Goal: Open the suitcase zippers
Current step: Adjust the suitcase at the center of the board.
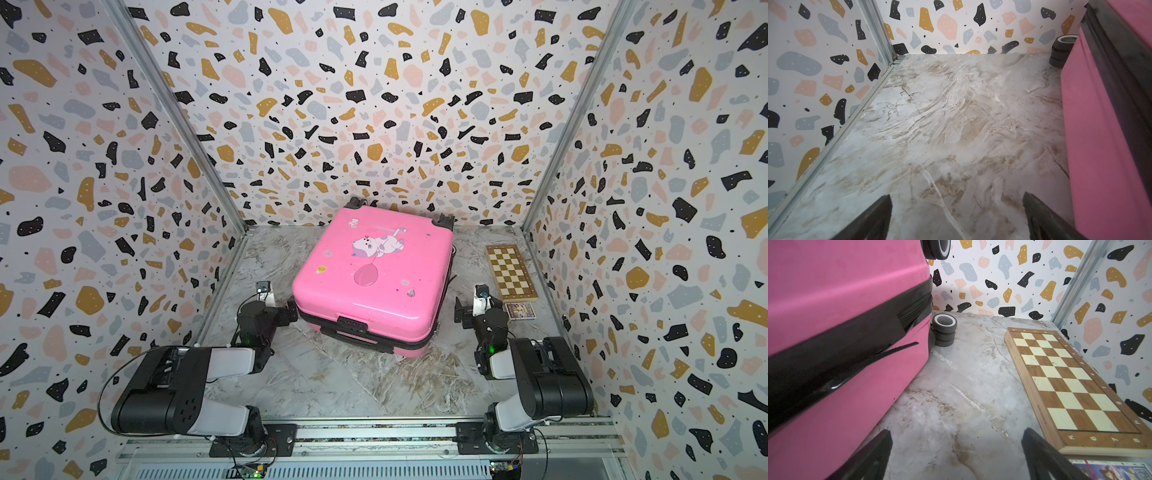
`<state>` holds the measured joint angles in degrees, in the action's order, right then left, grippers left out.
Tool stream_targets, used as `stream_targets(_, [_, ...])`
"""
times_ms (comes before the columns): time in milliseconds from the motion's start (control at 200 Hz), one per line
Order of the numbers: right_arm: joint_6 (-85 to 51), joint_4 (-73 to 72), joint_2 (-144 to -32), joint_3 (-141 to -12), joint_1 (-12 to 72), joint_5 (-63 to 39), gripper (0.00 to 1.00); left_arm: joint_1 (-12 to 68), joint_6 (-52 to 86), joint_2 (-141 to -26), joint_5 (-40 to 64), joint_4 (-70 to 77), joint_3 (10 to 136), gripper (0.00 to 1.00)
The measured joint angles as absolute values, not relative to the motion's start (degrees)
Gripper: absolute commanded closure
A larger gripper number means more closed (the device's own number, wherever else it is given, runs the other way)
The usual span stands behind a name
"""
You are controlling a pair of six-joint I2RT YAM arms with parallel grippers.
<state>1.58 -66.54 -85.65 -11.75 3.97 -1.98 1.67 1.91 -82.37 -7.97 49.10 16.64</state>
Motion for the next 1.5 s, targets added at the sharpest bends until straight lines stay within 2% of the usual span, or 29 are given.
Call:
stream_targets(255, [2.7,-64.6,-83.5,-11.8,5.1,-1.7,0.00,3.0,2.0,-78.6,-11.0,50.9,14.0,0.01])
stream_targets(425, [2.2,-48.5,-75.1,-20.7,8.1,-1.1,0.00,4.3,3.0,-64.9,-17.1,44.8,12.5,0.01])
stream_targets(681, [-1.8,-32.2,-66.0,-28.0,12.3,0.0,0.00,5.0,14.5,-42.0,-22.8,21.7,21.8,0.01])
stream_targets(786, [-5.1,-25.2,-62.0,-29.9,12.9,-0.4,0.00,5.1,20.6,-36.8,-19.0,11.4,27.2,0.01])
stream_targets(1016, [-15.0,-8.6,-53.4,-34.3,13.0,-4.6,0.00,8.0,27.5,-28.7,-1.1,-9.6,36.6,0.01])
stream_targets(1301, [-20.8,1.7,-44.3,-34.7,5.3,-24.2,0.01,10.0,35.8,-26.2,9.8,-9.8,26.2,0.01])
stream_targets(1502, [-21.7,1.7,-43.0,-33.8,12.2,-32.2,0.08,10.0,38.3,-26.1,13.6,-9.8,24.6,0.01])
